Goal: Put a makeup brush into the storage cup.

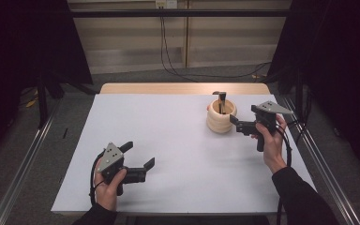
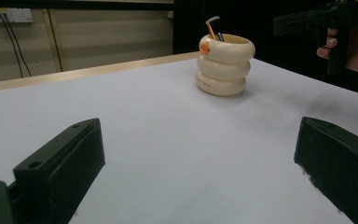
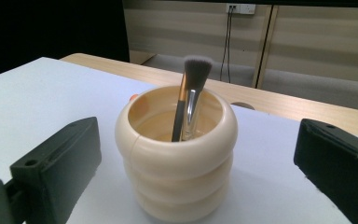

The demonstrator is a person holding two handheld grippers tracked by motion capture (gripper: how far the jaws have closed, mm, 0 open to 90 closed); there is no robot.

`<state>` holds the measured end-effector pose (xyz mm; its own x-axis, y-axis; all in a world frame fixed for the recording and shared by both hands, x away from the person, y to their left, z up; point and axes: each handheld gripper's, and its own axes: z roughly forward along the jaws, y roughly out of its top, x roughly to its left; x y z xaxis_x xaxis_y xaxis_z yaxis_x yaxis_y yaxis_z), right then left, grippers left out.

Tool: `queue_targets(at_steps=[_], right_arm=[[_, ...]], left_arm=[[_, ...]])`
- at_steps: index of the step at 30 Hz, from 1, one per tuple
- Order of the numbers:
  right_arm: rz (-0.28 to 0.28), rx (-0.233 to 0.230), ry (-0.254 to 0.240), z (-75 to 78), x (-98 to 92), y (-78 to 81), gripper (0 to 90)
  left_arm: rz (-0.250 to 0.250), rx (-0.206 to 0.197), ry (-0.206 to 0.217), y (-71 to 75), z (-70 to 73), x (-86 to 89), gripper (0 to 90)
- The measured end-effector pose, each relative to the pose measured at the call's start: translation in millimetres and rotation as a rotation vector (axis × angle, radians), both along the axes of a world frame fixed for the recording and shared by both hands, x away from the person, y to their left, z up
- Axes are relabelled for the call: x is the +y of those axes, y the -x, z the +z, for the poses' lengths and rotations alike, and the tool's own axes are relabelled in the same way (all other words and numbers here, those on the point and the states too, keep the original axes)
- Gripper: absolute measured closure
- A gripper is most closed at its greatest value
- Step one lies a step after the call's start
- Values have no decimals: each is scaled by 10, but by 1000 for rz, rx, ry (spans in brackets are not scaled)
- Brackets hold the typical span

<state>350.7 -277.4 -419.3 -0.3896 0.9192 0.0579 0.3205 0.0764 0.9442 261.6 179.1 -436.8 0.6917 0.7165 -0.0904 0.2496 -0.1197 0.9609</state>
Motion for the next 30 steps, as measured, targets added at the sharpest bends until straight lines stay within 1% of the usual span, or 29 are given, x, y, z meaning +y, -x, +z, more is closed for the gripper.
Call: queue_targets(at_steps=[2, 3, 5, 7, 9, 10, 12, 13, 14, 16, 18, 20, 26, 27, 28, 30], right_arm=[[-7, -11, -1, -3, -19, 33, 2], [-10, -11, -6, 1, -25, 50, 2], [-5, -14, -20, 6, -40, 89, 3], [-10, -18, -14, 6, -50, 147, 1], [-15, -22, -4, -4, -67, 201, 2], [-17, -21, -5, -10, -81, 234, 2], [-15, -8, -15, -16, -99, 275, 1], [-16, -7, -15, -16, -109, 291, 2], [-20, -21, -19, -25, -117, 324, 4], [-21, -22, -16, -29, -131, 364, 4], [-16, -18, -48, -28, -149, 427, 2], [-22, -28, -45, -35, -157, 485, 4], [4, -27, -33, -65, -183, 610, 4], [-4, -31, -39, -68, -182, 632, 5], [-3, -26, -37, -66, -186, 663, 5], [2, -31, -36, -64, -197, 705, 5]], left_arm=[[-1, 0, -5, 0, 1, 2, 15], [0, 3, 5, 4, 0, -3, 15], [-10, 0, 9, 3, 0, 5, 15], [-7, 2, 3, 1, -2, 9, 15], [-6, 3, 5, 2, -3, 3, 15], [0, 5, 7, 5, -1, -1, 15], [-8, 0, 9, 4, -1, 4, 15], [0, 1, 4, 5, 0, 1, 15], [0, 5, 7, 5, -2, -3, 15], [0, 5, 5, 4, -4, -7, 15], [-2, 6, 7, 8, -4, -10, 15], [-3, 0, 5, 7, 0, -1, 15], [-3, -2, 6, 8, 0, 0, 15], [-9, -1, 11, 6, -1, 3, 15], [-7, -1, 11, 6, -1, 3, 15], [-9, -2, 4, 6, 0, 7, 15]])
